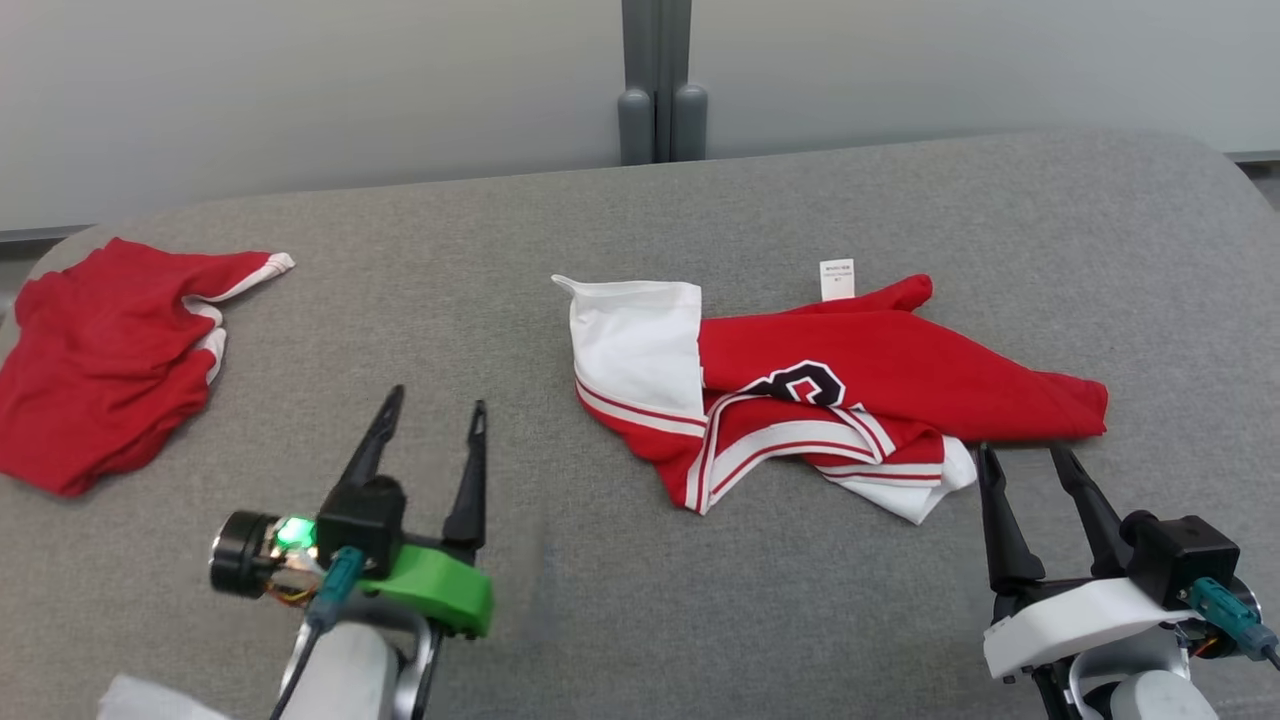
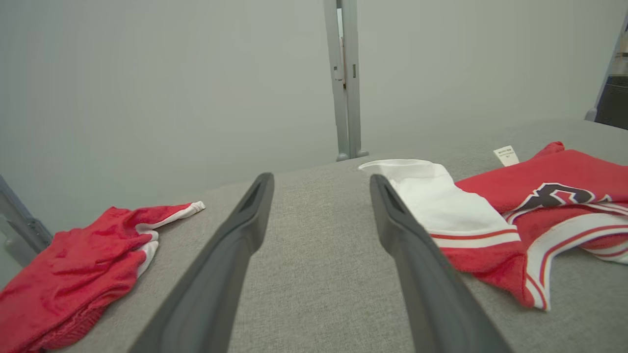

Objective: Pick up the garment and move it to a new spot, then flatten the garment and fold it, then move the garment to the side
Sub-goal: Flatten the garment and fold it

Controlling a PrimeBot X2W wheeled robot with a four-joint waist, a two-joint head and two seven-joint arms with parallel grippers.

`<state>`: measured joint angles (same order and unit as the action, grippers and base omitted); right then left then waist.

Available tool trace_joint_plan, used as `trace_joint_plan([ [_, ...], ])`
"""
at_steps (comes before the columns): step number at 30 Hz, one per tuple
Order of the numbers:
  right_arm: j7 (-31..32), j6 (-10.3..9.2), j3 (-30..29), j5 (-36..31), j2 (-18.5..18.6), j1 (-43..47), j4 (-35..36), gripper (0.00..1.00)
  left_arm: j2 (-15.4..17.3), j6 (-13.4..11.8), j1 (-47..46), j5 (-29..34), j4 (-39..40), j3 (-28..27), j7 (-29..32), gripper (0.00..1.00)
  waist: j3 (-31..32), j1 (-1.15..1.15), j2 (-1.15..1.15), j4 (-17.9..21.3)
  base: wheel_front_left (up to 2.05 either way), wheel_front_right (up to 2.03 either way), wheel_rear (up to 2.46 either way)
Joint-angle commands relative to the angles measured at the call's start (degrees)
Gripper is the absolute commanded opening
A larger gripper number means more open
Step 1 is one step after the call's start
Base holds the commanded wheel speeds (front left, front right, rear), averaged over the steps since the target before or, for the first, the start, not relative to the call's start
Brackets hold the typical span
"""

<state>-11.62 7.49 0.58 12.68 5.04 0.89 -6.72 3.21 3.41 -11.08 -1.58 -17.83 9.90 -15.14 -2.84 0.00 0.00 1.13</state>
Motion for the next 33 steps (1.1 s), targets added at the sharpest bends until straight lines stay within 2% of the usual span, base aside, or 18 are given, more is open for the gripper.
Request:
trace_joint_plan([
  [1,-0.24,0.00,0.06,0.27,0.29,-0.61,-0.15,1.00,-0.04,0.64,-2.21,0.57,-1.58,1.72,-0.01,1.00,-1.02,0.00,0.00,1.55,0.00,0.00,0.00],
  [8,-1.08,0.00,0.46,1.17,0.52,-2.03,-1.23,1.00,-0.24,1.78,-10.08,-2.25,-10.77,12.29,1.45,1.00,-3.23,0.00,0.00,5.86,0.00,0.00,0.00],
  [16,-2.19,0.00,0.77,2.77,1.16,-4.19,-2.62,1.00,-0.20,0.77,-15.68,-7.38,-20.02,22.41,4.94,1.00,-6.87,0.00,0.00,10.32,0.00,0.00,0.00],
  [28,-3.31,0.00,1.10,3.96,1.64,-6.28,-4.65,1.00,-0.16,-1.09,-20.45,-13.62,-31.16,30.02,7.28,1.00,-9.22,0.00,0.00,12.77,0.00,0.00,0.00],
  [29,-3.36,0.00,1.16,3.99,1.63,-6.38,-4.80,1.00,-0.16,-1.43,-20.75,-14.49,-32.02,30.33,6.89,0.96,-9.20,0.00,0.00,12.70,0.00,0.00,0.00],
  [30,-3.43,0.00,1.19,3.95,1.61,-6.51,-4.92,1.00,-0.16,-1.73,-21.00,-14.91,-32.81,30.72,6.94,0.15,-9.18,0.00,0.00,12.62,0.00,0.00,0.00],
  [31,-3.48,0.00,1.29,3.82,1.55,-6.72,-4.92,1.00,-0.15,-1.96,-21.41,-15.10,-33.78,31.23,6.86,0.00,-9.14,0.00,0.00,12.49,0.00,0.00,0.00],
  [33,-3.56,0.00,1.29,3.66,1.55,-6.80,-5.01,1.00,-0.14,-2.22,-22.08,-16.35,-34.79,31.90,6.12,0.00,-8.90,0.00,0.00,12.15,0.00,0.00,0.00],
])
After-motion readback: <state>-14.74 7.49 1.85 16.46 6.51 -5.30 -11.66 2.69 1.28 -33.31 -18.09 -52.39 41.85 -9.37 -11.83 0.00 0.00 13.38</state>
